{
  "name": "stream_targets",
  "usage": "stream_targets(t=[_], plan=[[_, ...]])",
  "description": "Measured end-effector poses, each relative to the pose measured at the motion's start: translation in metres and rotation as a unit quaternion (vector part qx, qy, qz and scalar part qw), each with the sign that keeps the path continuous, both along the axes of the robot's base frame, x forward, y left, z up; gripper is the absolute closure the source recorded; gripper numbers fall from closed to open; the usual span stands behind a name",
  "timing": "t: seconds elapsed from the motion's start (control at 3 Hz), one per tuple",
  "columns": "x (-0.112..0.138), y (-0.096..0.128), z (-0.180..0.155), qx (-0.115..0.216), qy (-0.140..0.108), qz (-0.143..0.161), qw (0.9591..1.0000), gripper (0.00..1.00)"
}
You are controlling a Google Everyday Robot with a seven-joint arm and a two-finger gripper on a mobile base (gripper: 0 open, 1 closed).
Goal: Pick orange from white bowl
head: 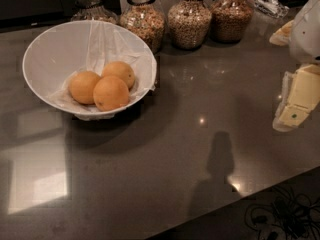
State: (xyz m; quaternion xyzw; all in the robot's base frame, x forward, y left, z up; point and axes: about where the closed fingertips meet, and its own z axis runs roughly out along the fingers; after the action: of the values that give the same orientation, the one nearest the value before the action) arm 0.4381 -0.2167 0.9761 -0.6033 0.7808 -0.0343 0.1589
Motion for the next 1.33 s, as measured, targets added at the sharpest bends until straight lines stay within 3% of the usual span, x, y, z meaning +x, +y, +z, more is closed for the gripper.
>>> stream_targets(t=[0.67, 1.0, 1.33], plan=[[0.003, 0.004, -0.002, 0.009, -0.003, 0.000, 1.0000, 0.00], [0.021, 0.032, -0.023, 0.035, 0.012, 0.018, 0.9992, 0.00], [0.054, 0.093, -0.033, 0.049, 0.006, 0.065, 0.9967, 0.00]])
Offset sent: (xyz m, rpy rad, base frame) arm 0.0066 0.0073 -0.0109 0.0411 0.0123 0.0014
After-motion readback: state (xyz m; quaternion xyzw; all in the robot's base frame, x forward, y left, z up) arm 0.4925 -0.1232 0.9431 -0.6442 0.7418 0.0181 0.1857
